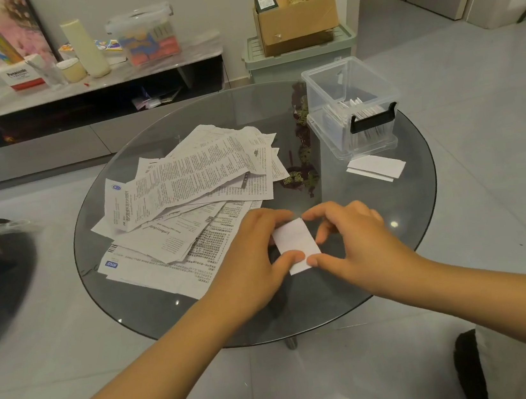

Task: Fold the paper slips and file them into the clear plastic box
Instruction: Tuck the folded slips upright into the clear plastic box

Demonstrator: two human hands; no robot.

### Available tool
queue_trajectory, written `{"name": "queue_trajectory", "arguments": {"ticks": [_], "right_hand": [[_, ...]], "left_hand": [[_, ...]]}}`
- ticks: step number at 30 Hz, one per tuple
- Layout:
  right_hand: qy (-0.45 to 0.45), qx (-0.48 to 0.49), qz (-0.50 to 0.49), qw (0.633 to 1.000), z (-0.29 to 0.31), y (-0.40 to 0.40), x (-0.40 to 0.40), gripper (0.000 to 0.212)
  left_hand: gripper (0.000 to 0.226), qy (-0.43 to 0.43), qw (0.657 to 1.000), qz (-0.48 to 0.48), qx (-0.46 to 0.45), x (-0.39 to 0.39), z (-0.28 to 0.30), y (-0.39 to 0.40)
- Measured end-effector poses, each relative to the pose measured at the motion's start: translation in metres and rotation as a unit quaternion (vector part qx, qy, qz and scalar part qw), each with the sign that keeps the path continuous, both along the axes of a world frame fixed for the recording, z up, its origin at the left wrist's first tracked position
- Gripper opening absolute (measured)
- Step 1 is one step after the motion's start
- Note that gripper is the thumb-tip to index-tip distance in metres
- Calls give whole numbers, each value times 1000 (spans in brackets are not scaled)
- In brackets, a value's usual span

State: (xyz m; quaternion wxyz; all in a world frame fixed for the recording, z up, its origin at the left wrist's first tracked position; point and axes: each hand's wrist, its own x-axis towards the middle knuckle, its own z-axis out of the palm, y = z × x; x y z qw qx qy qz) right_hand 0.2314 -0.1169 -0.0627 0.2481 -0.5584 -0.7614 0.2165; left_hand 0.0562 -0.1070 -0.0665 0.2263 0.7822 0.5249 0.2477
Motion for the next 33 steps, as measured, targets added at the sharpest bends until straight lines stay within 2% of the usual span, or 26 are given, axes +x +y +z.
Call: {"name": "queue_trajectory", "arguments": {"ticks": [5, 10, 14, 17, 20, 23, 26, 30, 33], "right_hand": [[-56, 2, -5, 998, 3, 2, 0, 54], [-86, -2, -1, 996, 6, 2, 0, 52], [-94, -12, -3, 995, 7, 4, 5, 49], [-68, -23, -6, 997, 5, 7, 7, 30], [26, -54, -34, 998, 6, 11, 13, 6], [162, -97, -75, 979, 11, 19, 21, 4], [247, -111, -94, 958, 14, 23, 27, 7], [212, -62, -126, 967, 19, 31, 47, 16], [158, -19, -157, 975, 23, 42, 64, 12]], "left_hand": [[63, 94, 995, 32, -4, 2, 7, 5], [56, 32, 998, 32, -32, -1, 10, 10], [41, -47, 997, 47, -48, 2, 14, 12], [38, -109, 990, 62, -61, 8, 18, 13], [38, -155, 983, 70, -73, 18, 23, 17], [37, -203, 974, 67, -77, 31, 29, 20], [34, -244, 965, 63, -77, 43, 31, 24], [31, -251, 965, 59, -53, 66, 28, 36], [29, -177, 984, 3, 21, 79, 22, 44]]}}
